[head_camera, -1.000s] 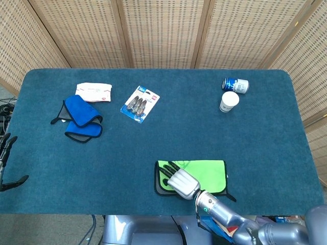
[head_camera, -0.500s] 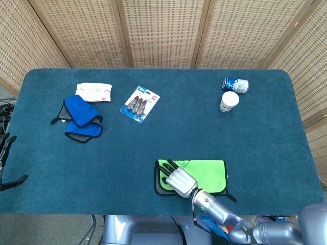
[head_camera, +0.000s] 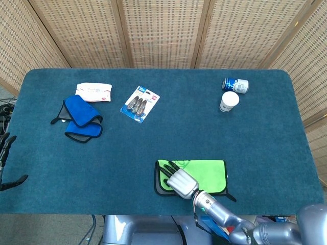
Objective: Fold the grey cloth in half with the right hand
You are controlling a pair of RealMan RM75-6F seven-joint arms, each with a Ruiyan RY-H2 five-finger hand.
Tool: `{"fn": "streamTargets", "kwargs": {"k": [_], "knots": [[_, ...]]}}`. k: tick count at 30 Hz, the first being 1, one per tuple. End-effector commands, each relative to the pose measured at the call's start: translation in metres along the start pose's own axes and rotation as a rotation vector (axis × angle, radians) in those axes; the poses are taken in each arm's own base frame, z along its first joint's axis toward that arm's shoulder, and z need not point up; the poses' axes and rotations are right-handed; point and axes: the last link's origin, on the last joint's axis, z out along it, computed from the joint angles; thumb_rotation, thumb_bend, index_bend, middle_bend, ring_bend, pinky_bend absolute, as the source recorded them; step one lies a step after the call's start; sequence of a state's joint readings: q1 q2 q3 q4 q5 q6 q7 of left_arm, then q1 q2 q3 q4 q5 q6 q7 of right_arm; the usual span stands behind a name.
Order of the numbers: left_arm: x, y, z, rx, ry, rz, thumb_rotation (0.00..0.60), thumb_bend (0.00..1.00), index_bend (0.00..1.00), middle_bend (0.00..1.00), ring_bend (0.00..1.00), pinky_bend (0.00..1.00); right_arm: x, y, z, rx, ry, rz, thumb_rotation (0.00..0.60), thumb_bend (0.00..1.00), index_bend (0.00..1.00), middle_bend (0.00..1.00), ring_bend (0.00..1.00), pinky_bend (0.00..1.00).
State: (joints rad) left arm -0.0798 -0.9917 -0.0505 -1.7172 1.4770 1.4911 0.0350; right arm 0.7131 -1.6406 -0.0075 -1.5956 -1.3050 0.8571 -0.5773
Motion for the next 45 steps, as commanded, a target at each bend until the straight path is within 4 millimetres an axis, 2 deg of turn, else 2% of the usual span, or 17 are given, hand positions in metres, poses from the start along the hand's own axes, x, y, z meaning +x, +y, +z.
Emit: {"fn": "streamTargets", "kwargs": {"k": [1, 24, 45], "knots": [[0.000, 0.000, 0.000, 0.000, -0.001, 0.001, 0.600, 0.08, 0.00, 0.00, 0.00, 0.00, -0.001, 0.001, 0.000, -0.001, 0.001, 0.003, 0.600, 0.44, 0.46, 0.00, 0.00, 0.00], [-0.001, 0.001, 0.000, 0.000, -0.003, 0.003, 0.600, 0.08, 0.00, 0.00, 0.00, 0.00, -0.002, 0.002, -0.004, 0.001, 0.006, 0.059, 0.600, 0.48, 0.51, 0.00, 0.00, 0.00], [-0.001, 0.001, 0.000, 0.001, -0.003, 0.004, 0.600, 0.08, 0.00, 0.00, 0.00, 0.00, -0.001, -0.010, -0.007, 0.018, -0.006, 0.127, 0.600, 0.48, 0.51, 0.00, 0.00, 0.00]]}}
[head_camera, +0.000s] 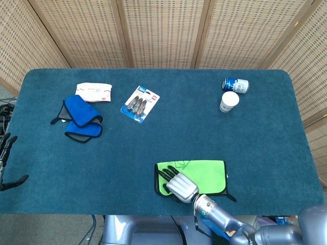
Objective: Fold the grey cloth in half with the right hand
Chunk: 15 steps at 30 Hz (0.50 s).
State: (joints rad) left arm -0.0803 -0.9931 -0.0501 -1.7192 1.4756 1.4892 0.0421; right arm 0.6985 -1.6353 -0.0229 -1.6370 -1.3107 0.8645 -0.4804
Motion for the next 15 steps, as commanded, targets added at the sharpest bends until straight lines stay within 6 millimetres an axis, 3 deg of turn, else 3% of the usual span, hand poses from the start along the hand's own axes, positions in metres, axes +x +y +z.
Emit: {"fn": "streamTargets", "kwargs": {"k": [1, 15], "knots": [[-0.0001, 0.0000, 0.0001, 0.000, -0.001, 0.000, 0.600, 0.08, 0.00, 0.00, 0.00, 0.00, 0.0000, -0.0002, 0.0002, -0.002, 0.001, 0.000, 0.600, 0.48, 0.51, 0.00, 0.00, 0.00], [0.0003, -0.0003, -0.0003, 0.000, 0.000, -0.001, 0.600, 0.08, 0.00, 0.00, 0.00, 0.00, 0.0007, -0.0061, 0.0045, 0.001, 0.006, 0.003, 0.600, 0.48, 0.51, 0.00, 0.00, 0.00]]}}
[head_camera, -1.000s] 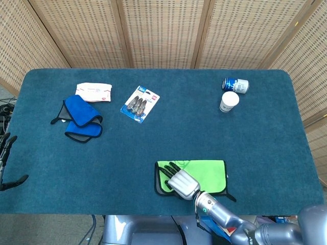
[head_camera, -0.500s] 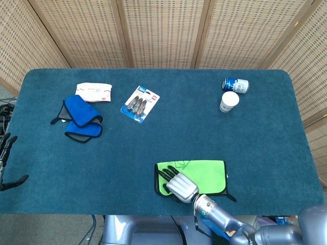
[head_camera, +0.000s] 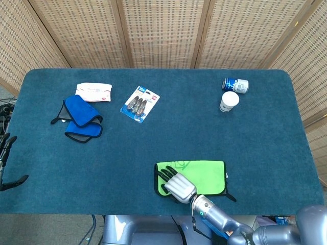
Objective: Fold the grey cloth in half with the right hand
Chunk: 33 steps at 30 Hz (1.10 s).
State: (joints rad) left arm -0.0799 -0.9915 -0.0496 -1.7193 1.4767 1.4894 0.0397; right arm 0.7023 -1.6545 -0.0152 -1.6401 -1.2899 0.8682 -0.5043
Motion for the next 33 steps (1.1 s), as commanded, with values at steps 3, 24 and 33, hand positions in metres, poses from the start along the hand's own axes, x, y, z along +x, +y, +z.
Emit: {"fn": "streamTargets", "kwargs": {"k": [3, 24, 33], "knots": [[0.000, 0.000, 0.000, 0.000, 0.000, -0.001, 0.600, 0.08, 0.00, 0.00, 0.00, 0.00, 0.000, 0.000, 0.001, -0.003, 0.003, 0.001, 0.600, 0.48, 0.48, 0.00, 0.00, 0.00], [0.001, 0.000, -0.001, -0.003, 0.003, -0.002, 0.600, 0.08, 0.00, 0.00, 0.00, 0.00, 0.033, 0.025, -0.028, -0.011, 0.057, -0.038, 0.600, 0.13, 0.00, 0.00, 0.00, 0.00], [0.000, 0.001, -0.004, -0.012, 0.000, -0.003, 0.600, 0.08, 0.00, 0.00, 0.00, 0.00, 0.068, 0.091, -0.076, -0.169, 0.179, -0.061, 0.600, 0.00, 0.00, 0.00, 0.00, 0.00]]}}
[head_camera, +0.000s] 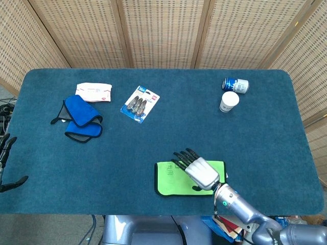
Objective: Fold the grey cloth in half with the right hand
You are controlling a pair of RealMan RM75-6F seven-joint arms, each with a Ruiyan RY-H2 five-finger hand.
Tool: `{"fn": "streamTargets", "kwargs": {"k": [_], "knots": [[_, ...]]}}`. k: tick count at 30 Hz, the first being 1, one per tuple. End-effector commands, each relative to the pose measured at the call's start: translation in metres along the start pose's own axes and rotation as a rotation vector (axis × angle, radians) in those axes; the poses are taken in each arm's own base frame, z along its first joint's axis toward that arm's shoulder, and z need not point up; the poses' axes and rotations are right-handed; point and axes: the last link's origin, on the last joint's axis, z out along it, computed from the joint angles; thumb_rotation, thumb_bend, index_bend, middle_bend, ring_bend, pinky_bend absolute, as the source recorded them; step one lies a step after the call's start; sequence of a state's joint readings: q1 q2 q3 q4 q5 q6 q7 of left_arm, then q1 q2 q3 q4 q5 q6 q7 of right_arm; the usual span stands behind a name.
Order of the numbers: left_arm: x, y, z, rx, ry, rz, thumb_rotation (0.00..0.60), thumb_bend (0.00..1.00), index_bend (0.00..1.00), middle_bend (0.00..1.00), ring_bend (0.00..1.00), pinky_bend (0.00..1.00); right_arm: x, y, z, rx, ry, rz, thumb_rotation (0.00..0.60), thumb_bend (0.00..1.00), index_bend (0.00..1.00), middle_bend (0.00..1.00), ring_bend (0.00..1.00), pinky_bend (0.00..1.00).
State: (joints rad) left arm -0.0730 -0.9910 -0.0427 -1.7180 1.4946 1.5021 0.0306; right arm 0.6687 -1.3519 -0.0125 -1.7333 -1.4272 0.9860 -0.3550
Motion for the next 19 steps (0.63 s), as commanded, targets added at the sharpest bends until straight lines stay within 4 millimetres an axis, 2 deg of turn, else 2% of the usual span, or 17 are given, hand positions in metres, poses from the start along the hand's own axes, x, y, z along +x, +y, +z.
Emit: {"fn": "streamTargets", "kwargs": {"k": [1, 6, 10, 19], "knots": [[-0.001, 0.001, -0.001, -0.003, -0.005, 0.003, 0.600, 0.08, 0.00, 0.00, 0.00, 0.00, 0.012, 0.034, -0.024, -0.086, 0.052, 0.020, 0.600, 0.00, 0.00, 0.00, 0.00, 0.00], [-0.004, 0.003, -0.003, -0.010, -0.003, 0.008, 0.600, 0.08, 0.00, 0.00, 0.00, 0.00, 0.015, 0.070, -0.061, -0.213, 0.109, 0.045, 0.600, 0.00, 0.00, 0.00, 0.00, 0.00], [-0.006, 0.005, -0.007, -0.023, 0.000, 0.010, 0.600, 0.08, 0.00, 0.00, 0.00, 0.00, 0.013, 0.089, -0.093, -0.352, 0.166, 0.080, 0.600, 0.00, 0.00, 0.00, 0.00, 0.00], [-0.009, 0.009, -0.020, -0.045, 0.006, 0.010, 0.600, 0.08, 0.00, 0.00, 0.00, 0.00, 0.000, 0.091, -0.159, -0.537, 0.302, 0.181, 0.600, 0.00, 0.00, 0.00, 0.00, 0.00]]}}
